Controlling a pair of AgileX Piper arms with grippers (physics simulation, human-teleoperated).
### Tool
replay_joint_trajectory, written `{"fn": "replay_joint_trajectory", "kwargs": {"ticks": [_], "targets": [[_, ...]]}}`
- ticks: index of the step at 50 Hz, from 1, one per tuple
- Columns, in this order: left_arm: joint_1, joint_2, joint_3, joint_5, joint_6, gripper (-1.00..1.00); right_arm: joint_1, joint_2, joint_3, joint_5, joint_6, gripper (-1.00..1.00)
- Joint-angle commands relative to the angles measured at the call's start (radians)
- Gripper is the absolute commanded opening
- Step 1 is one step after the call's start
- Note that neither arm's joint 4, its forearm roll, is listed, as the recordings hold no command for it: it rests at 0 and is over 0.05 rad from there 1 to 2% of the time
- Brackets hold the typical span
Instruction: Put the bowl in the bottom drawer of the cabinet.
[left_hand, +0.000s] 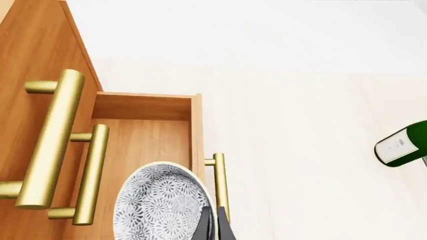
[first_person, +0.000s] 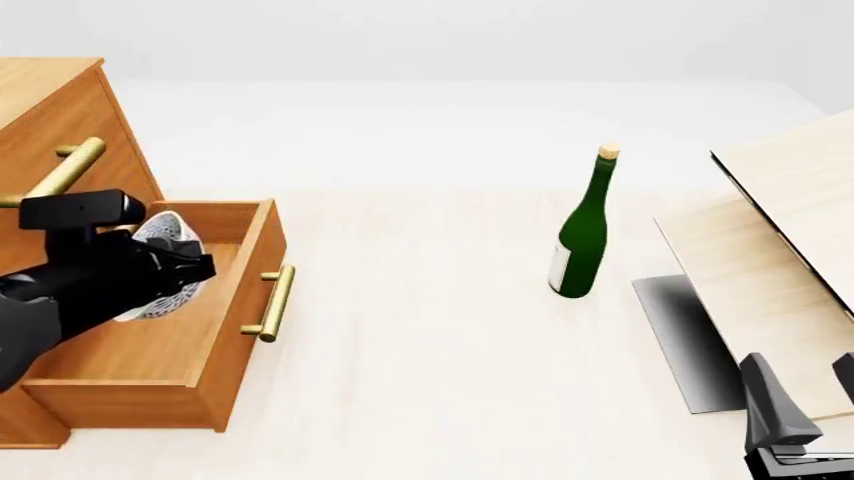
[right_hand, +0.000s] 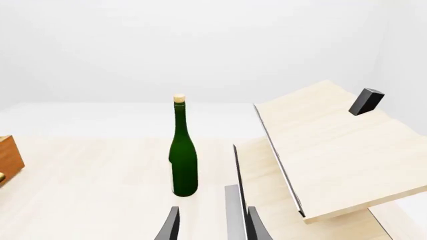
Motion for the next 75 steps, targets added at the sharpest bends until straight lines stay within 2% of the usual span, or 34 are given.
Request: {"fn": "replay_joint_trajectory", "kwargs": {"ticks": [1, 4, 6, 8, 11, 13, 15, 18, 19, 21, 25, 30, 32, 45, 48, 54, 62, 67, 75], "targets": [[0.015, 0.002, 0.021, -0.020, -0.010, -1.00, 0.000, 0.000, 0.000, 0.000, 0.000, 1.00], [0.016, -0.001, -0.009, 0.014, -0.013, -1.00, 0.000, 0.000, 0.000, 0.000, 0.000, 1.00], [0.016, 0.014, 0.032, -0.040, -0.014, -1.00, 0.000, 0.000, 0.000, 0.000, 0.000, 1.00], [0.015, 0.004, 0.003, -0.001, -0.015, -1.00, 0.000, 0.000, 0.000, 0.000, 0.000, 1.00], [0.016, 0.031, 0.045, -0.059, -0.018, -1.00, 0.000, 0.000, 0.000, 0.000, 0.000, 1.00], [0.021, 0.034, 0.045, -0.055, -0.012, -1.00, 0.000, 0.000, 0.000, 0.000, 0.000, 1.00], [0.018, 0.014, 0.015, -0.004, -0.016, -1.00, 0.000, 0.000, 0.000, 0.000, 0.000, 1.00], [0.014, 0.027, 0.016, -0.015, -0.018, -1.00, 0.000, 0.000, 0.000, 0.000, 0.000, 1.00], [0.014, 0.043, 0.042, -0.056, -0.019, -1.00, 0.000, 0.000, 0.000, 0.000, 0.000, 1.00], [0.010, 0.039, 0.013, -0.023, -0.020, -1.00, 0.000, 0.000, 0.000, 0.000, 0.000, 1.00], [0.003, 0.044, 0.017, -0.029, -0.027, -1.00, 0.000, 0.000, 0.000, 0.000, 0.000, 1.00], [0.008, 0.083, 0.068, -0.114, -0.037, -1.00, 0.000, 0.000, 0.000, 0.000, 0.000, 1.00], [0.002, 0.072, 0.036, -0.069, -0.055, -1.00, 0.000, 0.000, 0.000, 0.000, 0.000, 1.00], [0.015, 0.111, 0.021, -0.076, -0.032, -1.00, 0.000, 0.000, 0.000, 0.000, 0.000, 1.00], [0.049, 0.109, 0.018, -0.074, -0.015, -1.00, 0.000, 0.000, 0.000, 0.000, 0.000, 1.00], [0.060, 0.144, 0.013, -0.099, -0.007, -1.00, 0.000, 0.000, 0.000, 0.000, 0.000, 1.00], [0.107, 0.130, 0.023, -0.104, 0.019, -1.00, 0.000, 0.000, 0.000, 0.000, 0.000, 1.00], [0.104, 0.164, 0.037, -0.140, 0.018, -1.00, 0.000, 0.000, 0.000, 0.000, 0.000, 1.00], [0.120, 0.168, 0.041, -0.131, 0.028, -1.00, 0.000, 0.000, 0.000, 0.000, 0.000, 1.00]]}}
